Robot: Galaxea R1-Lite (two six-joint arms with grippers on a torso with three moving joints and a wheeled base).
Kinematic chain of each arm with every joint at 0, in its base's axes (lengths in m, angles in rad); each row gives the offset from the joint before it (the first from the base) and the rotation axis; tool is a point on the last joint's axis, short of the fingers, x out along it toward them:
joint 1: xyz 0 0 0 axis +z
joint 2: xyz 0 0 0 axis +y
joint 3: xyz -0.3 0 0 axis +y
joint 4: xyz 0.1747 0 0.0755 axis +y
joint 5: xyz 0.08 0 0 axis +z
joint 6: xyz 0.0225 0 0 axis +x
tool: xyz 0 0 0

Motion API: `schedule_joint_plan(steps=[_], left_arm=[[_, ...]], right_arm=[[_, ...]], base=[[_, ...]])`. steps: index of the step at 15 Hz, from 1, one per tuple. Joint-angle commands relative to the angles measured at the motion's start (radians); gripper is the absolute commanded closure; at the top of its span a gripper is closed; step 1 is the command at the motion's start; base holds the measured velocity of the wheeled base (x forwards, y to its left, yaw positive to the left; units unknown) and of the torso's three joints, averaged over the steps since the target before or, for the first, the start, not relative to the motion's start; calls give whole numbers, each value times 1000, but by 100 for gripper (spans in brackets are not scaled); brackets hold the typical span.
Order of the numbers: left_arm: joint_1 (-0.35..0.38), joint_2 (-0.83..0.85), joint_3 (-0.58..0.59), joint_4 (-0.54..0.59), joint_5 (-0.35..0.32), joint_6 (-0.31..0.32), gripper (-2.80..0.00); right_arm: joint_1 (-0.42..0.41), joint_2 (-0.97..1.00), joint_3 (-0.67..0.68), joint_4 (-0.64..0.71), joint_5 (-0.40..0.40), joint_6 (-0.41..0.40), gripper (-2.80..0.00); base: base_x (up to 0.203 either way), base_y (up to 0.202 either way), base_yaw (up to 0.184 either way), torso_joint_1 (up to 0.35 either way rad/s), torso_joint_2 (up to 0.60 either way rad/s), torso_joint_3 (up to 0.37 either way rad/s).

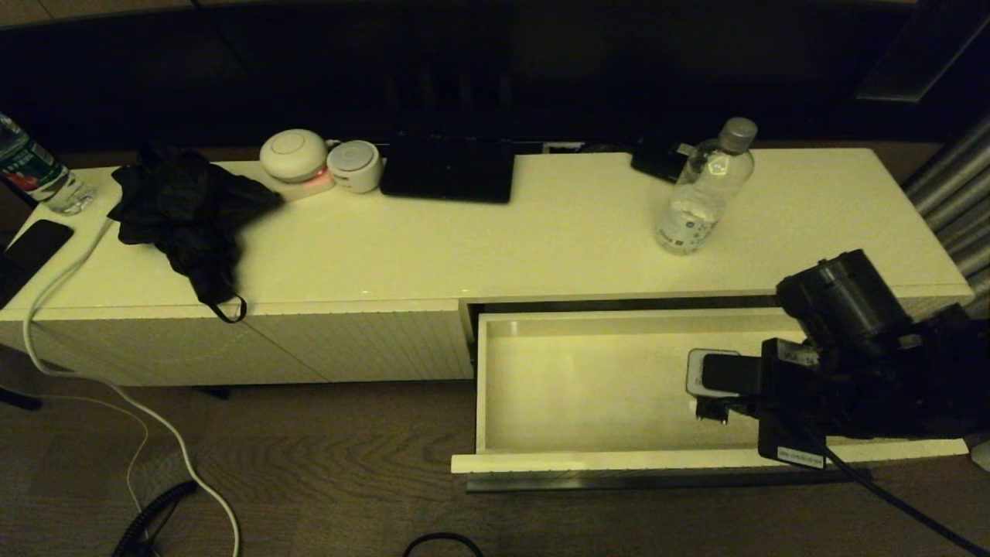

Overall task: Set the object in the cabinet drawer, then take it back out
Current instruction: Open the drawer, then put the mineral water in the drawer

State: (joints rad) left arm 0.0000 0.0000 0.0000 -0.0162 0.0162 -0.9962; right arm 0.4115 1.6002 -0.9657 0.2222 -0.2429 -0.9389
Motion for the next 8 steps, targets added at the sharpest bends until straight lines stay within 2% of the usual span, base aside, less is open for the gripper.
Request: schedule_joint_plan(steps=[1,3,4,8], left_arm=[[0,-2,1,-1,1,-6,0],[0,-2,0,-1,1,-6,0],[0,-2,0,-1,1,-6,0],[0,-2,0,-1,1,-6,0]], right_arm=[[-15,-133,-10,29,-21,-1,0],[-27,-219,-5,50,-37,46,0],[-37,-255,-7,52,-53,114,0],[-65,-353,-12,72,-90,473,0]], base=[[0,0,0,0,0,0],[0,0,0,0,0,0],[0,0,0,0,0,0],[0,0,0,0,0,0]])
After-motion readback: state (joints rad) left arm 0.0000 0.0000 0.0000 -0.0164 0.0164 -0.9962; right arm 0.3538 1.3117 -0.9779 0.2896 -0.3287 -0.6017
